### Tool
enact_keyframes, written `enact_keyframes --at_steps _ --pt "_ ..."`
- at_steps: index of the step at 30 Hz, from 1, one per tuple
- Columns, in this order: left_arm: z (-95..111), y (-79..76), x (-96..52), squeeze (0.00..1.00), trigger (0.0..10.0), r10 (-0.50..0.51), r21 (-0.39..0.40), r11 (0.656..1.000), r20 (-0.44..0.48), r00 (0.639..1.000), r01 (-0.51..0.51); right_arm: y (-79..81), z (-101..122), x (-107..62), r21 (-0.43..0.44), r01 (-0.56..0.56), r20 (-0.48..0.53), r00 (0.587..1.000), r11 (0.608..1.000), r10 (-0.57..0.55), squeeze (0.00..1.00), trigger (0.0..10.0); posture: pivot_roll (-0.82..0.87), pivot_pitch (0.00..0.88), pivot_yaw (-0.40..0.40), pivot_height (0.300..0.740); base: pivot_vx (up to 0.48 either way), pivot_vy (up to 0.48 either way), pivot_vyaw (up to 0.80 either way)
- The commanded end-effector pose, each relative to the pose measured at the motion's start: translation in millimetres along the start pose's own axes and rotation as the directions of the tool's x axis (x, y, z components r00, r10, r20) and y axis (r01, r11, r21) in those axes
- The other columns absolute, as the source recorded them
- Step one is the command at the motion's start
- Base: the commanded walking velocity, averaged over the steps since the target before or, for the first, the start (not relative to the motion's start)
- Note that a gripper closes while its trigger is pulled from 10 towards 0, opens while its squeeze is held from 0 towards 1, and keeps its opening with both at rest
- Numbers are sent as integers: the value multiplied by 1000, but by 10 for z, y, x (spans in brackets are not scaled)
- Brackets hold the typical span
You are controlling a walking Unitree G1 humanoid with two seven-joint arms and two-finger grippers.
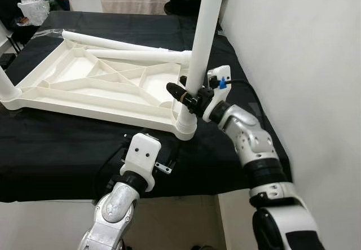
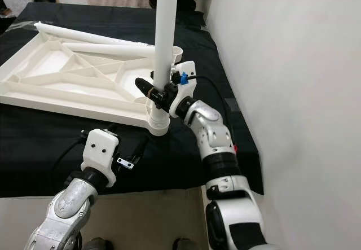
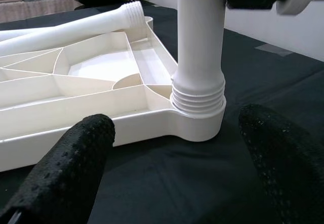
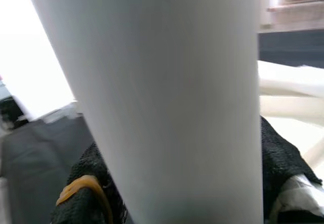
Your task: Building children table
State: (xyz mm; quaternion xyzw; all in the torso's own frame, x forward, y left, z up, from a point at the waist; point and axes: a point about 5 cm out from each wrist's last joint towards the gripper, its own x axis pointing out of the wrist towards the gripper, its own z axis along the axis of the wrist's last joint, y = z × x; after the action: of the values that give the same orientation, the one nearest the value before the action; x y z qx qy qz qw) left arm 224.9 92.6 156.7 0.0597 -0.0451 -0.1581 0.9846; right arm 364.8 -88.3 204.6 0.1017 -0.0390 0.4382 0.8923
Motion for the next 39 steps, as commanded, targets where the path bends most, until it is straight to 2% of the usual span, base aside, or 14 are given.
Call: enact_keyframes --at_steps 1,4,5,12,15,16,17,23,26,32,33,34,35,39 --pt "-49 -17 -9 0 10000 -5 6 1000 -17 1000 5 88 62 81 -10 -89 24 996 996 89 0 10000 66 61 -94 740 0 0 0" --pt "-46 -18 -6 0 10000 -5 7 1000 -16 1000 5 118 95 203 -45 -136 32 990 990 138 0 9922 71 66 -98 740 0 0 0" --pt "-45 -17 -4 0 10000 -5 7 1000 -16 1000 5 136 88 221 -43 -148 41 988 988 150 0 0 74 70 -98 740 0 0 0" --pt "-43 -17 -6 0 10000 -3 8 1000 -16 1000 3 191 8 268 -55 -121 43 991 991 123 0 0 74 70 -98 740 0 0 0" --pt "-41 -11 0 0 10000 -2 9 1000 -15 1000 2 79 -122 295 -116 152 -10 988 982 -154 0 0 65 72 -96 740 0 0 0" --pt "-41 -6 5 0 10000 0 9 1000 -14 1000 0 -61 -214 253 -140 412 -36 907 900 -420 0 0 67 75 -97 740 0 0 0" --pt "-42 -5 5 0 10000 1 9 1000 -14 1000 -1 -108 -239 224 -137 493 -41 864 859 -502 0 0 67 75 -97 740 0 0 0" --pt "-42 -2 6 0 10000 2 10 1000 -14 1000 -1 -186 -239 104 -131 698 -12 708 704 -706 0 0 65 81 -93 740 0 0 0" --pt "-42 0 7 0 10000 1 12 1000 -14 1000 -1 -161 -208 -58 -54 876 22 480 478 -877 0 0 63 80 -94 740 0 0 0" --pt "-40 2 7 0 10000 1 12 1000 -14 1000 -1 -78 -202 -40 -15 893 17 450 450 -893 0 0 61 85 -91 740 0 0 0" --pt "-42 1 8 0 10000 0 12 1000 -15 1000 0 15 -180 91 -9 853 36 523 523 -852 0 10000 61 85 -92 740 0 0 0" --pt "-42 1 8 0 10000 0 12 1000 -15 1000 0 15 -180 91 -9 853 36 523 523 -852 0 10000 61 85 -92 740 0 0 0" --pt "-45 2 9 0 10000 1 11 1000 -16 1000 -1 53 -157 145 -17 831 65 557 557 -828 902 10000 61 85 -92 740 0 0 0" --pt "-46 -1 7 0 10000 0 11 1000 -16 1000 0 134 -137 237 2 785 88 617 620 -782 1000 10000 60 85 -92 740 0 0 0"
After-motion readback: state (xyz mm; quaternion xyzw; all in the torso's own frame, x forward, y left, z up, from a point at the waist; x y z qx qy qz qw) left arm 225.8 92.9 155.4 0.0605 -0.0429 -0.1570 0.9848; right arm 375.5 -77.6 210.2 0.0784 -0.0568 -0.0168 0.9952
